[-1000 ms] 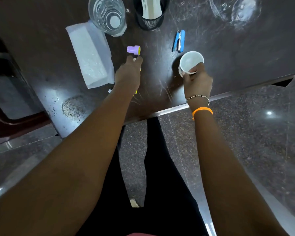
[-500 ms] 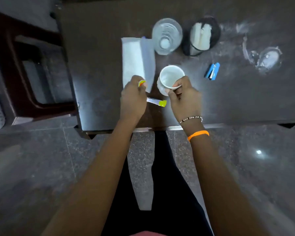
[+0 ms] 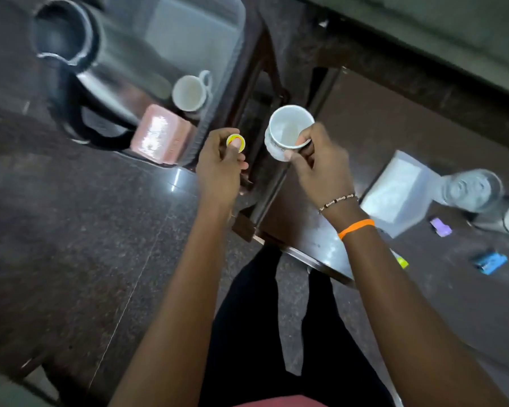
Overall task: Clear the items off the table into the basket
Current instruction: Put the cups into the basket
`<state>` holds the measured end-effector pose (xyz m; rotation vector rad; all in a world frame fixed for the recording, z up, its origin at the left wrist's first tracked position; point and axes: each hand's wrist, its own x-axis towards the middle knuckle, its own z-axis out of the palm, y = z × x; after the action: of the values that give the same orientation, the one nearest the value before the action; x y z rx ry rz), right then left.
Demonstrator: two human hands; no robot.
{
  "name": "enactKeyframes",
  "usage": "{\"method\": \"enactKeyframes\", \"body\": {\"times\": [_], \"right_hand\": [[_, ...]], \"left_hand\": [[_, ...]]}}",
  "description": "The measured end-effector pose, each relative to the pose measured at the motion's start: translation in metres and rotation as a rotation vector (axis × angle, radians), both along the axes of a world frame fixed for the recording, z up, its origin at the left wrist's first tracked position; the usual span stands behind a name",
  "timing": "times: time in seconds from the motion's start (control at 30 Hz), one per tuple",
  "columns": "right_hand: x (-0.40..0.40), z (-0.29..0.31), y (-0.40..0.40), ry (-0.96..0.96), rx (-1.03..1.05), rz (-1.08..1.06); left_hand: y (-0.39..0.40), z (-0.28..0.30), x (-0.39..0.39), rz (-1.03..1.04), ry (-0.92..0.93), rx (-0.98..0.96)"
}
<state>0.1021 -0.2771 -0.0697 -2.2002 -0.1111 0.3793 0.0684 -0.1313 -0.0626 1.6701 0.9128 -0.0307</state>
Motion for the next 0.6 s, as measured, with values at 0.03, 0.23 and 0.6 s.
{"method": "enactKeyframes", "body": {"times": [0.03, 0.23, 0.6], "right_hand": [[0.01, 0.002, 0.014, -0.016, 0.004, 0.018], [0.076, 0.002, 0.109, -0.085, 0.005, 0.086], [0.163, -0.047, 0.184, -0.03, -0.345, 0.077]], "left_hand": [[0.01, 0.002, 0.003, 0.014, -0.025, -0.011], [0.077, 0.005, 0.03, 0.13, -0.03, -0.07], [0.116, -0.007, 0.086, -0.049, 0.094, 0.067]]}}
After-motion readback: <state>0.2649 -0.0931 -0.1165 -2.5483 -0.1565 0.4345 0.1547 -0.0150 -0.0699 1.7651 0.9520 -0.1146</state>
